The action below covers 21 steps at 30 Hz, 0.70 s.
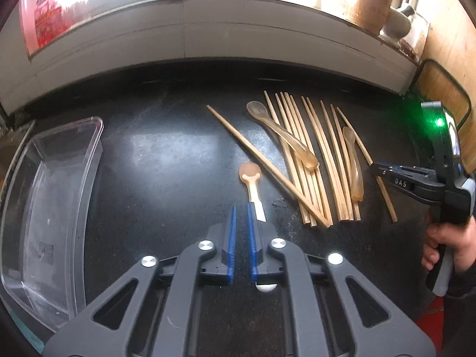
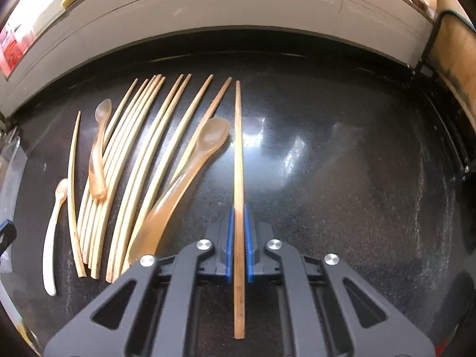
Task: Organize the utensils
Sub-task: 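Lift the white spoon with the left tool while the right tool grasps a chopstick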
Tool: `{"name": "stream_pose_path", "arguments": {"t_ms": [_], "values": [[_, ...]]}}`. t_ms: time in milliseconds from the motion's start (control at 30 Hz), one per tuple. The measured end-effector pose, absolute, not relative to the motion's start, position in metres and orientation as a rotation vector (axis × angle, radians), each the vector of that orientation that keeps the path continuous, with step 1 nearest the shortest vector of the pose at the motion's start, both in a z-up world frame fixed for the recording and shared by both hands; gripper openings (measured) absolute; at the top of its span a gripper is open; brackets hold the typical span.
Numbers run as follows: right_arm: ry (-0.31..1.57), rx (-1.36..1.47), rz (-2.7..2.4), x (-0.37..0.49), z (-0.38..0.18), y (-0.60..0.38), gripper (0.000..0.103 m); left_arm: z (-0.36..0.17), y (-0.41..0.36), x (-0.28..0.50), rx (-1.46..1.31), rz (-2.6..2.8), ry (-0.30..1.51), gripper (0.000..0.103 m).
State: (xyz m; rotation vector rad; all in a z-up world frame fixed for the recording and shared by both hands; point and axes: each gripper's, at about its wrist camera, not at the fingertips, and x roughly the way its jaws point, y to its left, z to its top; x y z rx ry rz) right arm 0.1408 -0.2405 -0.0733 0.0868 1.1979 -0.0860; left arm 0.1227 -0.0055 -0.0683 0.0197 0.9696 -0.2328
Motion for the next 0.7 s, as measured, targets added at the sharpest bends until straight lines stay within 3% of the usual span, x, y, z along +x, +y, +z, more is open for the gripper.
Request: {"name": "stream_pose_path", "arguments": {"t_ms": [167,300,333,367,400,433,600,633,667,700], "values": [[1.186,0.151,-0.07,0.129,-0.071,-0.249,0.007,-0.08,-0.013,0.125,0.034,-0.234,0.987,0.004],[1.17,0.132,-0.067,0.12,-0.068,-0.251,0.007,-0.098,-0.03,0.133,0.075,-0.208,1.012,0.008],[1.171,0.134,-0.073,0.119,-0.067,-0.253,0.007,-0.102,-0.033,0.135,0.092,-0.191,1.021,0.022],[1.169,0.139,-0.075,0.118,-0.067,-0.254,0.007,-0.104,-0.035,0.135,0.1,-0.178,1.027,0.059],[1.166,0.142,-0.068,0.117,-0.066,-0.256,0.007,-0.106,-0.036,0.136,0.106,-0.157,1.03,0.077],[1.164,0.134,-0.066,0.115,-0.067,-0.256,0.007,-0.105,-0.036,0.134,0.108,-0.141,1.001,0.088],[1.161,0.161,-0.06,0.11,-0.064,-0.264,0.01,-0.109,-0.041,0.137,0.111,-0.166,0.999,0.088],[1.163,0.162,-0.058,0.109,-0.063,-0.266,0.024,-0.112,-0.04,0.138,0.107,-0.164,1.003,0.088],[1.162,0.156,-0.062,0.109,-0.062,-0.266,0.061,-0.113,-0.04,0.138,0.107,-0.162,0.999,0.088],[1.143,0.14,-0.072,0.106,-0.06,-0.266,0.075,-0.114,-0.04,0.139,0.112,-0.158,0.997,0.088]]}}
